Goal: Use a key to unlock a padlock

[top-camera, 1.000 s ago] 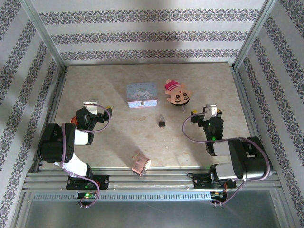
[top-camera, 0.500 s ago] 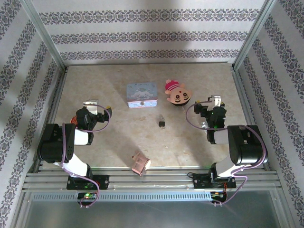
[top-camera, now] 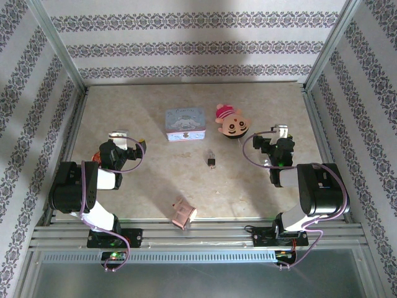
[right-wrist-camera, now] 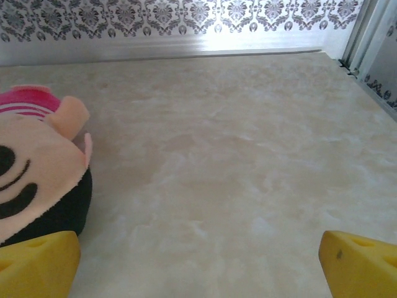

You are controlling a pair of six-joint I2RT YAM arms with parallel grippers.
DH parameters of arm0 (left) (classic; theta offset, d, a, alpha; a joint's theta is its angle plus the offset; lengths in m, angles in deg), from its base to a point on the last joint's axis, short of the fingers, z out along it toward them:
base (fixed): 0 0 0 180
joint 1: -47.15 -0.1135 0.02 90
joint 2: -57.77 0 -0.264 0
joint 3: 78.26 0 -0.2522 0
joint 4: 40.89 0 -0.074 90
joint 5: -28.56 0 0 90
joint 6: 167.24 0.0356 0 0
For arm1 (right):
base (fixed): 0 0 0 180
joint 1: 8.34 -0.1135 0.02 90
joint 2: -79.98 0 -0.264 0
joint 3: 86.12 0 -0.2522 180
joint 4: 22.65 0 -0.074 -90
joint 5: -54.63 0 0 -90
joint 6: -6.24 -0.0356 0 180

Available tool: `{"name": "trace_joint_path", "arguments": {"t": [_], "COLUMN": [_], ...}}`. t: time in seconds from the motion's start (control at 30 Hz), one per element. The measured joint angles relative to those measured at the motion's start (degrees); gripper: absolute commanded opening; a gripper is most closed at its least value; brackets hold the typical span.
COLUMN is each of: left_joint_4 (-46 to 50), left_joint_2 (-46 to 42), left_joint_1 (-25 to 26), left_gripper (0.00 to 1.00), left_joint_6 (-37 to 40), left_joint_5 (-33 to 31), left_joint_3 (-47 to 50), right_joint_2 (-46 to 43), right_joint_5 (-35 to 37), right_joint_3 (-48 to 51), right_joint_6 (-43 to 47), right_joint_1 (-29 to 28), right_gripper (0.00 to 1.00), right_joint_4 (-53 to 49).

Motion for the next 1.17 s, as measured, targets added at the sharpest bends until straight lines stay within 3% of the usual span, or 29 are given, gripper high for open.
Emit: {"name": "trace_joint_path", "arguments": {"t": [1.17], "left_joint_4": [0.02], "left_joint_2": [0.0], "left_joint_1": [0.02], "left_gripper": [0.99], "left_joint_6": [0.02], "left_joint_5": [0.24], "left_joint_3": [0.0], "right_joint_2": [0.0], "right_joint_5": [2.38], "right_joint_3": [0.02], "right_joint_6": [0.04], "right_joint_1": [-0.11], "right_gripper": [0.98], "right_joint_4": [0.0]}}
